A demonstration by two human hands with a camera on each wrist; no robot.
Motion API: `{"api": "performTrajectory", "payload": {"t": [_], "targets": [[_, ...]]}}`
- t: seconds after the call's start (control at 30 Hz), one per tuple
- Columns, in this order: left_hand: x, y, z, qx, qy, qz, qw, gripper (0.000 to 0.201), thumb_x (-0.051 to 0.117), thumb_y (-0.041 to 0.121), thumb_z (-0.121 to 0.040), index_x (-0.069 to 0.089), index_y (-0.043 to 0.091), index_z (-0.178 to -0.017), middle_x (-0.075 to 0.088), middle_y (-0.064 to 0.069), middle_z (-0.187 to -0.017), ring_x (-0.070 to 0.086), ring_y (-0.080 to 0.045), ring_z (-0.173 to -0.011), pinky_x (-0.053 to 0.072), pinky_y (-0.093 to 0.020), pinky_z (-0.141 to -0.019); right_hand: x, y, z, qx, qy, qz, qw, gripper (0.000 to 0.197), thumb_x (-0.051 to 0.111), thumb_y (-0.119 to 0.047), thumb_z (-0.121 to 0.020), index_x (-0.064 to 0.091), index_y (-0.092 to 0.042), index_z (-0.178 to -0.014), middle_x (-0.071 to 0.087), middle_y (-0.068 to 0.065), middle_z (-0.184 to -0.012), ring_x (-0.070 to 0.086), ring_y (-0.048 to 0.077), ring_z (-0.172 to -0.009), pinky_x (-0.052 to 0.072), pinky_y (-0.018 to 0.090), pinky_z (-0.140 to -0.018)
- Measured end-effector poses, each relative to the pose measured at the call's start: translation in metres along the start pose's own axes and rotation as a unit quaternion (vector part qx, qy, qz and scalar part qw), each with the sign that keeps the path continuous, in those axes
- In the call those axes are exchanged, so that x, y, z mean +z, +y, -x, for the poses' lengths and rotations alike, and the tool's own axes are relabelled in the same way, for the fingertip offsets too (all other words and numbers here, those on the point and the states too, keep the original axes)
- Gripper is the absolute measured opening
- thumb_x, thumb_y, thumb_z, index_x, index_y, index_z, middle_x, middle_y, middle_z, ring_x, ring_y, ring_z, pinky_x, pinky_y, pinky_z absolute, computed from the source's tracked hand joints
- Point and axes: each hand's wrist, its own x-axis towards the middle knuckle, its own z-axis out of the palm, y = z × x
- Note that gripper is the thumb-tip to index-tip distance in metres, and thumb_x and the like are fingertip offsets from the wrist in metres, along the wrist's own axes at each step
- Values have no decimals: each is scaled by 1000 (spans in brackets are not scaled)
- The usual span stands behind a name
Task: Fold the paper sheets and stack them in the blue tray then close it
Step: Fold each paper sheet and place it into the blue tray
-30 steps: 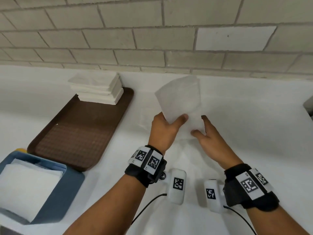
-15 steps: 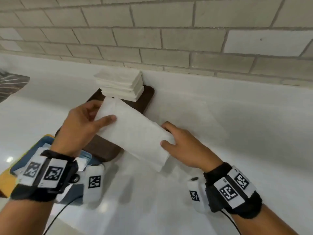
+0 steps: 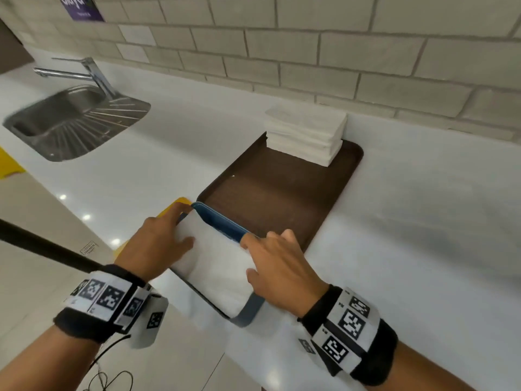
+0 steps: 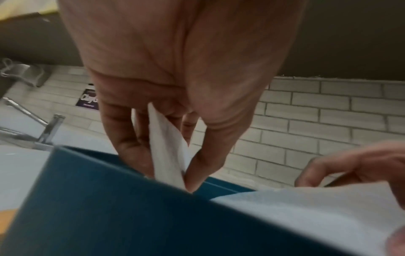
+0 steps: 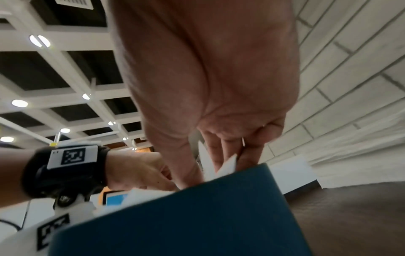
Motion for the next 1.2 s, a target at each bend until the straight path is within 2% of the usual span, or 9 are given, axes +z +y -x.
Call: {"api": "performTrajectory", "payload": {"t": [0.17,0.27,0.33,0.43,0.53,0.67,0.83,0.97,1.2], "targets": [[-14,-8,10,105,82,-217,967,58,83,34,-75,59,23,-126,67,-1,-109,62,-30,-93,53,-38,-57,16,-15,-5,34,-7,80,996,19,68,-24,-76,60,-19,-93,56,-2,-87,38,14,-75,25,29,-71],[-16,1,17,138,57,-241,959,52,79,46,-76,65,25,-121,67,2,-117,65,-25,-95,50,-32,-53,9,-13,-5,28,1,47,999,30,62,-32,-85,59,-21,-113,51,-3,-109,43,13,-91,33,29,-81],[-5,4,14,116,-18,-263,958,52,66,60,-84,58,37,-129,62,12,-131,63,-16,-110,53,-32,-65,-14,4,1,51,13,-24,998,41,57,-42,-91,51,-28,-129,45,-7,-118,45,11,-103,37,29,-91],[1,13,10,88,-91,-274,953,53,53,67,-90,47,44,-138,53,17,-143,60,-11,-121,52,-29,-87,-49,62,26,127,59,-105,984,40,60,-40,-93,53,-30,-130,48,-9,-115,49,9,-106,45,28,-91],[-5,17,9,86,-86,-280,952,49,52,72,-87,46,52,-131,56,24,-134,65,-9,-111,49,-25,-80,-71,155,66,256,3,-1,967,47,57,-39,-94,47,-25,-139,46,1,-128,43,19,-122,40,35,-102],[-13,21,-16,116,-10,-276,954,48,75,60,-73,47,47,-109,68,20,-89,70,-18,-69,59,-39,-59,-85,251,125,425,-81,55,900,64,52,-47,-95,27,-32,-151,21,5,-158,21,31,-141,29,41,-114],[-26,162,2,236,76,-229,941,27,73,49,-81,65,40,-105,73,16,-90,71,-21,-66,44,-27,-54,-74,258,163,377,-90,53,920,57,54,-43,-94,31,-41,-146,26,-1,-153,27,28,-136,33,41,-109],[29,272,-5,317,-19,-201,927,31,59,50,-93,60,39,-121,70,15,-107,70,-15,-94,56,-34,-76,-73,252,185,339,-76,95,933,62,55,-38,-92,28,-38,-148,35,-2,-147,36,25,-129,36,37,-102],[181,392,-41,327,-198,-227,896,50,57,43,-98,48,22,-142,52,-3,-142,54,-27,-128,45,-39,-101,-77,262,214,337,-7,-53,940,45,57,-40,-94,48,-28,-136,38,-1,-138,35,22,-125,43,40,-100]]}}
